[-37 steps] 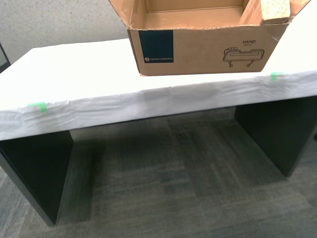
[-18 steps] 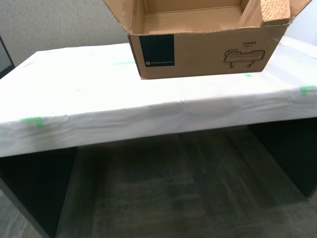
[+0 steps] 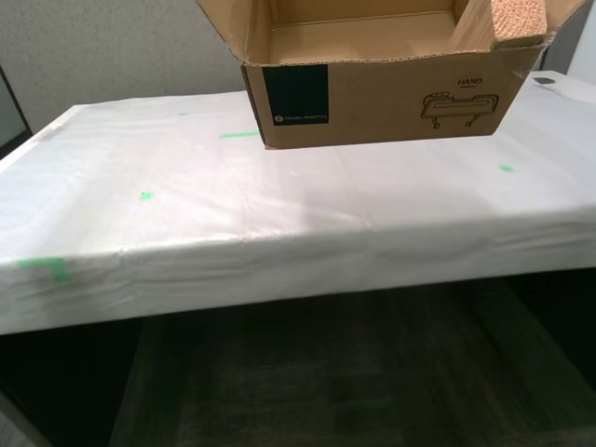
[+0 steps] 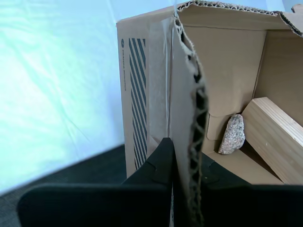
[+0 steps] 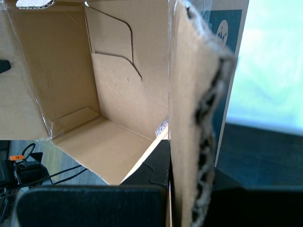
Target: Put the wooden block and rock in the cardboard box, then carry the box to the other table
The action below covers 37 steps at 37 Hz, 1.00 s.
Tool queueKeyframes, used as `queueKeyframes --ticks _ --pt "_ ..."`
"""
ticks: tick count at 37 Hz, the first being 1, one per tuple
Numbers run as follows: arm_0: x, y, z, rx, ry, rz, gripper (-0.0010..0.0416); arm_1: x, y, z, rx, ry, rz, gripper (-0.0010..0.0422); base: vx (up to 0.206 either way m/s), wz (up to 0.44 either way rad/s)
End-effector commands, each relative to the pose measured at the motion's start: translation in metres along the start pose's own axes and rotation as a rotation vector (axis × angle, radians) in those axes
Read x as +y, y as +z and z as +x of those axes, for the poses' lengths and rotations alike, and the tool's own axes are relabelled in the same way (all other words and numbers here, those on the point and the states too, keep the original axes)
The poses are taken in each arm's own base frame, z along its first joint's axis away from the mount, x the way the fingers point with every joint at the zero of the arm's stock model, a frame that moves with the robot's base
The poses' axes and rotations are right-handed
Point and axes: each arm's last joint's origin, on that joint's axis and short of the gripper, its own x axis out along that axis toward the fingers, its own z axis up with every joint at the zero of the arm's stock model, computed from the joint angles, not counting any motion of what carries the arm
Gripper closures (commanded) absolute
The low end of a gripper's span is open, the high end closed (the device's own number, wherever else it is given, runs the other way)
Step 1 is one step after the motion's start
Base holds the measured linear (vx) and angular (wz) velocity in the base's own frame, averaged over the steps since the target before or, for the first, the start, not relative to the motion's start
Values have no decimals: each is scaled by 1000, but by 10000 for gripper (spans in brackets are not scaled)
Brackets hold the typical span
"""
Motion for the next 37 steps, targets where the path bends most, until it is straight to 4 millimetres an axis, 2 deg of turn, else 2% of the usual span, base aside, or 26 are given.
queueKeyframes --ticks 1,37 --pt "0 0 -1 -1 5 2 406 0 0 -1 0 2 -3 413 189 -16" --pt "1 -2 0 13 6 0 406 -1 -1 -4 12 -27 -27 412 194 -63"
